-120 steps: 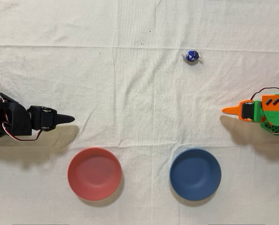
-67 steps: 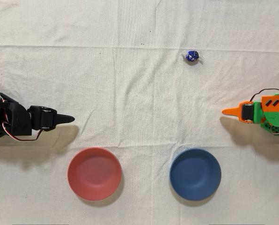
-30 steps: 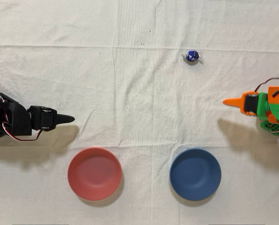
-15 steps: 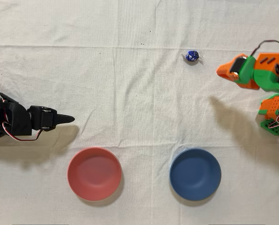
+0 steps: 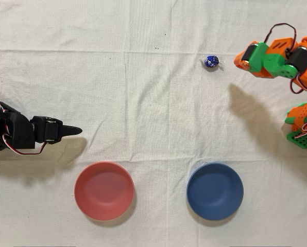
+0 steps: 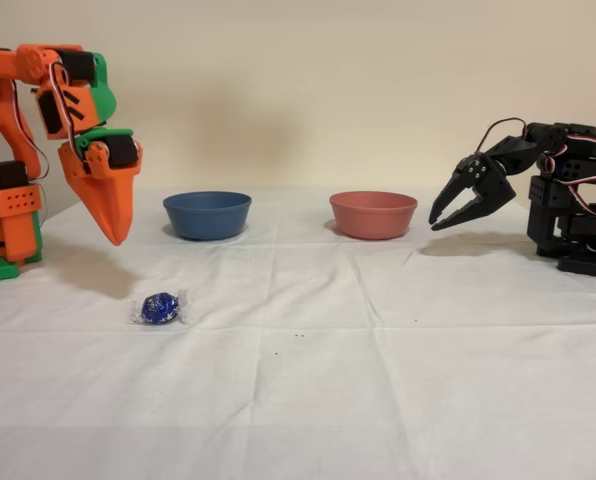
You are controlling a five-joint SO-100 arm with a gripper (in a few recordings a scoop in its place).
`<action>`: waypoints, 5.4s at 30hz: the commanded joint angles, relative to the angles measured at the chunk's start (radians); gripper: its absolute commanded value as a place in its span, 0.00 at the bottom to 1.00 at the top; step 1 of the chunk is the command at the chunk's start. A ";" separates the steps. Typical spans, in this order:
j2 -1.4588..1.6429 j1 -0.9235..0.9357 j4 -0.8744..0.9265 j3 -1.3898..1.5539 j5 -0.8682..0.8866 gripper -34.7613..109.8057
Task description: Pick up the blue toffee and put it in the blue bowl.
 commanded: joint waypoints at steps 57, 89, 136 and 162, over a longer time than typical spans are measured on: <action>-0.437 -0.017 -0.150 -0.195 0.164 0.53; -0.462 0.006 -0.164 -0.201 0.081 0.32; 0.055 -0.986 0.327 -0.489 -0.052 0.31; -0.296 -1.239 0.110 -0.430 0.044 0.32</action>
